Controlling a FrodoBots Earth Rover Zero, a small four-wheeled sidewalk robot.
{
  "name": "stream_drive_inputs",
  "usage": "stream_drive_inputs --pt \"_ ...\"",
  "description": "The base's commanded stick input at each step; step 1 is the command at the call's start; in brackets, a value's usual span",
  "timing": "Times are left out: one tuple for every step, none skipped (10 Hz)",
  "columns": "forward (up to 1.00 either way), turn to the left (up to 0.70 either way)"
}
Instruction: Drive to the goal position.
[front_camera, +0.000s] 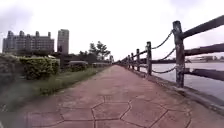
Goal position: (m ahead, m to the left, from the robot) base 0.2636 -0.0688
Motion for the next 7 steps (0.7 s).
stream_drive_inputs --pt "1.00 0.00" --pt "1.00 0.00" --pt "1.00 0.00" --pt "1.00 0.00" --pt "1.00 0.00" --pt "1.00 0.00" --pt "1.00 0.00"
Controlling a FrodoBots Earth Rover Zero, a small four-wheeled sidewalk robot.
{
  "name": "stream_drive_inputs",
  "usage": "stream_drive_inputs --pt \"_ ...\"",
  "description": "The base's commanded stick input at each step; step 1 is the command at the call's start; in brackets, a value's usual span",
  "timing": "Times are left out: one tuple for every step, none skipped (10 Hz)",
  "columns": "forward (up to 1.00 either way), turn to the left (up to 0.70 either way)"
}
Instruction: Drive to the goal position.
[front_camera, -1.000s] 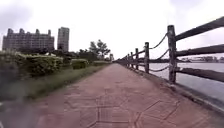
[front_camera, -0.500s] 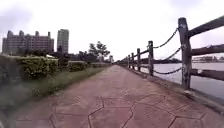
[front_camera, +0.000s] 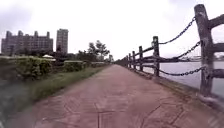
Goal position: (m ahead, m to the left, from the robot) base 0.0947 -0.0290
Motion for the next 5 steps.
stream_drive_inputs --pt "1.00 0.00" --pt "1.00 0.00" --pt "1.00 0.00" --pt "1.00 0.00" --pt "1.00 0.00"
